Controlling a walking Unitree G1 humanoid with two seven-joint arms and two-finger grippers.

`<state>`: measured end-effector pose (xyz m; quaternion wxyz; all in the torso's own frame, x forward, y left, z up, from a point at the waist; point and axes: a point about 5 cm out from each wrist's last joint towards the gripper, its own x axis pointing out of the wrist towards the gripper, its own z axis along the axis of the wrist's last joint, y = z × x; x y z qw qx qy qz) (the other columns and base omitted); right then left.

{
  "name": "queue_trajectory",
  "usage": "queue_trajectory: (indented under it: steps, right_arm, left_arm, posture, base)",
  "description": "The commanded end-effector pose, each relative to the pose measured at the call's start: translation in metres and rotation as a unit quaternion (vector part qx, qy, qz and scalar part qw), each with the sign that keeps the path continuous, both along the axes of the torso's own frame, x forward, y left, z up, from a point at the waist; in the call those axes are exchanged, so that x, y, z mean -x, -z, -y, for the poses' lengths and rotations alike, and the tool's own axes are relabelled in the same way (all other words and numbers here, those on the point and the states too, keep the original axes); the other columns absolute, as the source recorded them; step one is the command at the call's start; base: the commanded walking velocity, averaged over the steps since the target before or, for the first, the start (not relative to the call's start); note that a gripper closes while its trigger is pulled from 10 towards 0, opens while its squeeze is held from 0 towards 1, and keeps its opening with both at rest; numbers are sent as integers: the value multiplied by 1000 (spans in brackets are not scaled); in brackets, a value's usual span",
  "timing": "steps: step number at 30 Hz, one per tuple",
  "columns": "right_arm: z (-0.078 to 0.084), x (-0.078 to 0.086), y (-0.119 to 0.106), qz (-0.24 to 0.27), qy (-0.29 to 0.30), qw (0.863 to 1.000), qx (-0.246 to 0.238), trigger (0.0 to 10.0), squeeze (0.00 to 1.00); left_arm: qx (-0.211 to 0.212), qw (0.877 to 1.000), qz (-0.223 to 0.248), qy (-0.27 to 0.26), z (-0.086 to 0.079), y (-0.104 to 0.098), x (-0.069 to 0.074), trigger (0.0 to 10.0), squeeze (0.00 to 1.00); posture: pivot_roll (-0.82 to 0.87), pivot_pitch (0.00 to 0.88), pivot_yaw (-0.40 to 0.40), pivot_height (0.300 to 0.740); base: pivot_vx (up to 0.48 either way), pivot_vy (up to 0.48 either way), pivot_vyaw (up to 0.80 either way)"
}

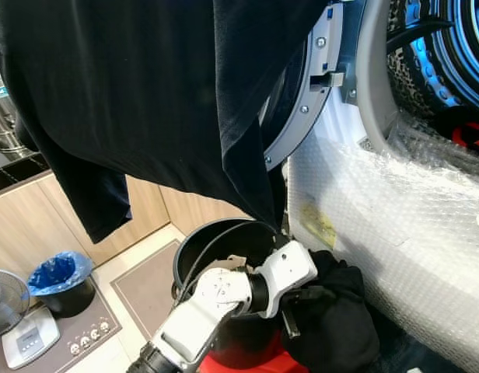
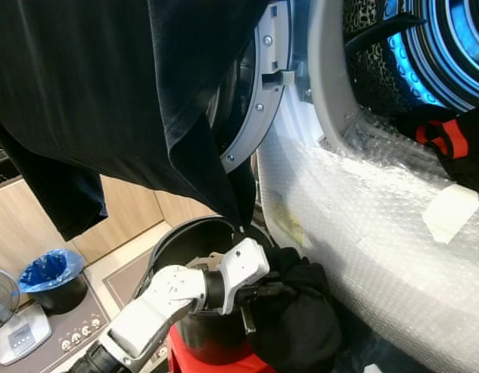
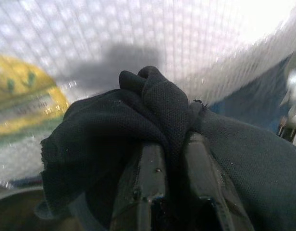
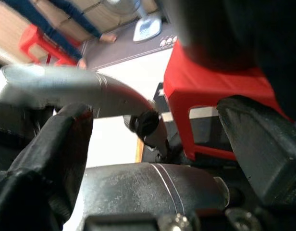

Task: Clothes washing

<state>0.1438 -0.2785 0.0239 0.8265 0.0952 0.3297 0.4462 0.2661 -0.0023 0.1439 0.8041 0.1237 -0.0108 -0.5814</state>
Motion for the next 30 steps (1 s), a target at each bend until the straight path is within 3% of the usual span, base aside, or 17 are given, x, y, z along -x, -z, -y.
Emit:
queue_trajectory:
  steps: [1,8,14,17,25,28,30]
  right_arm:
    - [9,-3,-10,11,35,999,0,10000,0]
    - [31,-3,-21,19,137,990,-8,10000,0]
    - [30,0,-26,27,160,987,-8,10000,0]
    - [11,-2,-29,33,161,986,-35,10000,0]
    - [-14,-8,-29,47,157,985,-51,10000,0]
    - [-40,-13,-28,58,178,980,-66,10000,0]
    - [-42,-13,-28,56,186,979,-68,10000,0]
  left_arm:
    - [-9,1000,13,-10,0,5,0,10000,0]
    - [-12,1000,7,-27,5,12,-2,10000,0]
    - [-20,999,-1,-46,7,18,-7,10000,0]
    - [-18,997,-7,-69,10,18,-13,10000,0]
    - [-14,996,-6,-86,15,15,-19,10000,0]
    - [2,996,-6,-85,25,8,-19,10000,0]
    - [2,996,-6,-84,26,8,-19,10000,0]
  posture:
    - [-154,0,35,740]
    - [-182,0,32,740]
    - [-196,0,31,740]
    - [-199,0,28,740]
    - [-196,0,23,740]
    - [-194,0,23,740]
    - [-194,0,23,740]
  base:
    - [0,0,0]
    - [0,0,0]
    - [0,0,0]
    - [0,0,0]
    - [0,0,0]
    - [0,0,0]
    - [0,0,0]
